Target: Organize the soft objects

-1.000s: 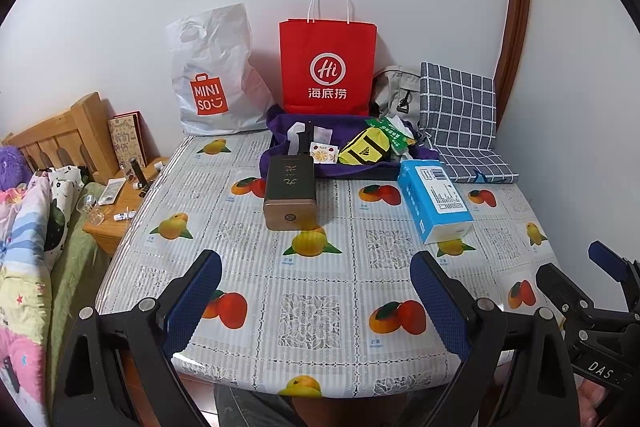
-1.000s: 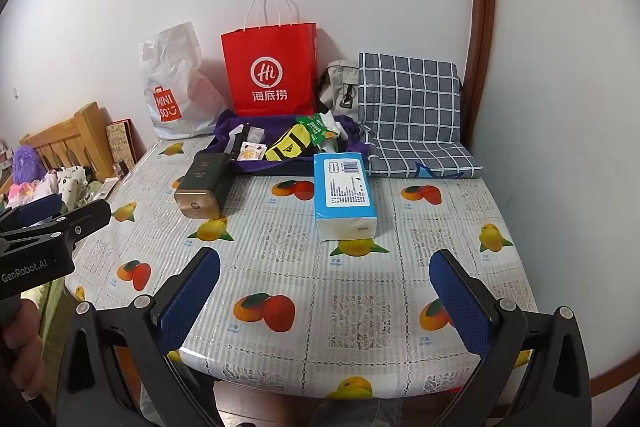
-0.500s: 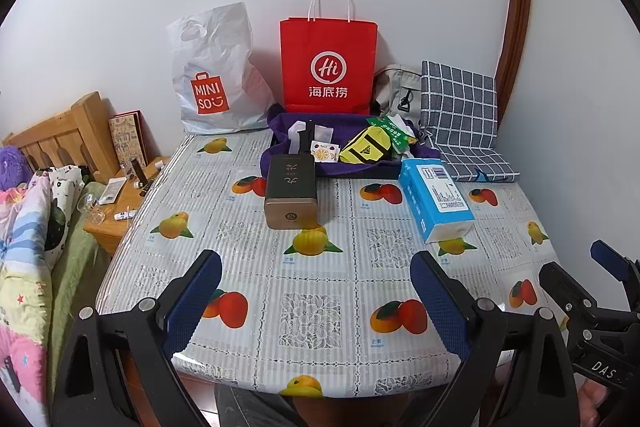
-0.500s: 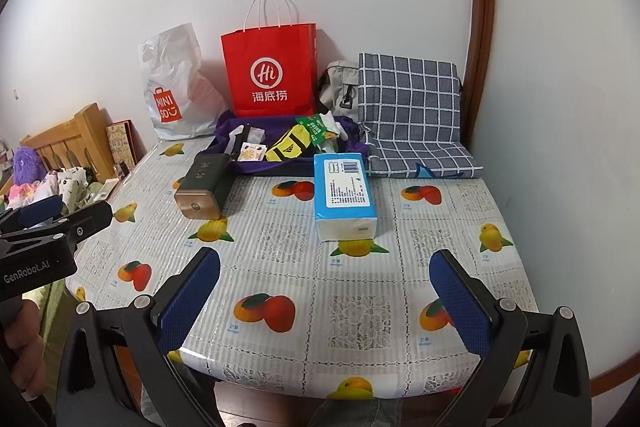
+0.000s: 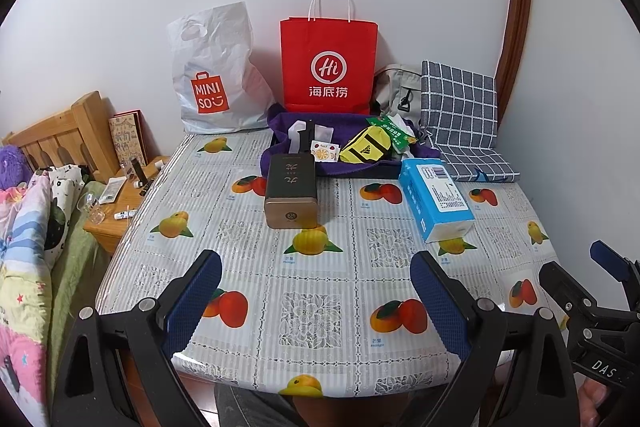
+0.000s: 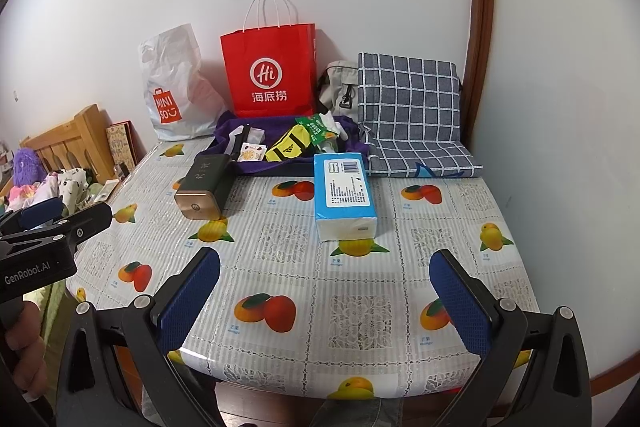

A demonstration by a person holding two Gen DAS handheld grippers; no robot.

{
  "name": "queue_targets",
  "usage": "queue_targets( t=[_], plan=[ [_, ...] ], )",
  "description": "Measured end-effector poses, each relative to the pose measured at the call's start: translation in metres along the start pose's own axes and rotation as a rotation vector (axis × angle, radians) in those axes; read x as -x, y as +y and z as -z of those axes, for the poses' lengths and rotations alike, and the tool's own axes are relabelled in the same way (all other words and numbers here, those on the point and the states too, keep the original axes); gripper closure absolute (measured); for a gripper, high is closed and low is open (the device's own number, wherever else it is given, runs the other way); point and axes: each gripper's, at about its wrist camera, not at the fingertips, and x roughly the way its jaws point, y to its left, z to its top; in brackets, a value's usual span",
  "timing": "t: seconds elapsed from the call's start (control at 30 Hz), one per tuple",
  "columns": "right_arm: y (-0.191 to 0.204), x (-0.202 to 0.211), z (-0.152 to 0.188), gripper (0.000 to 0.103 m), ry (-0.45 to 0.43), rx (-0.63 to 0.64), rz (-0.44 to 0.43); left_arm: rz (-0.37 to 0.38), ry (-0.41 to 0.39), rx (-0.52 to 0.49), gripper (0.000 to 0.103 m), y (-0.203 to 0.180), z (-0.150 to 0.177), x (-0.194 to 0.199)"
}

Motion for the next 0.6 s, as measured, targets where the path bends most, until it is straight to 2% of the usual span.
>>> queue_targets(
  t=[0.43,0.6],
  plan=[
    [-0.0004,0.0012,-0.0011,0.000,-0.002,-0.002,0.000,-0.001,-0.001,0.003,0.008,0.0001,-0.0002,0.0005],
    [-0.0007,0.0015,-0.0011,0.000,0.000,-0.003,-0.001,-0.009,-0.029,0.007,0.008,0.0008,0.0005,0.0016]
  ],
)
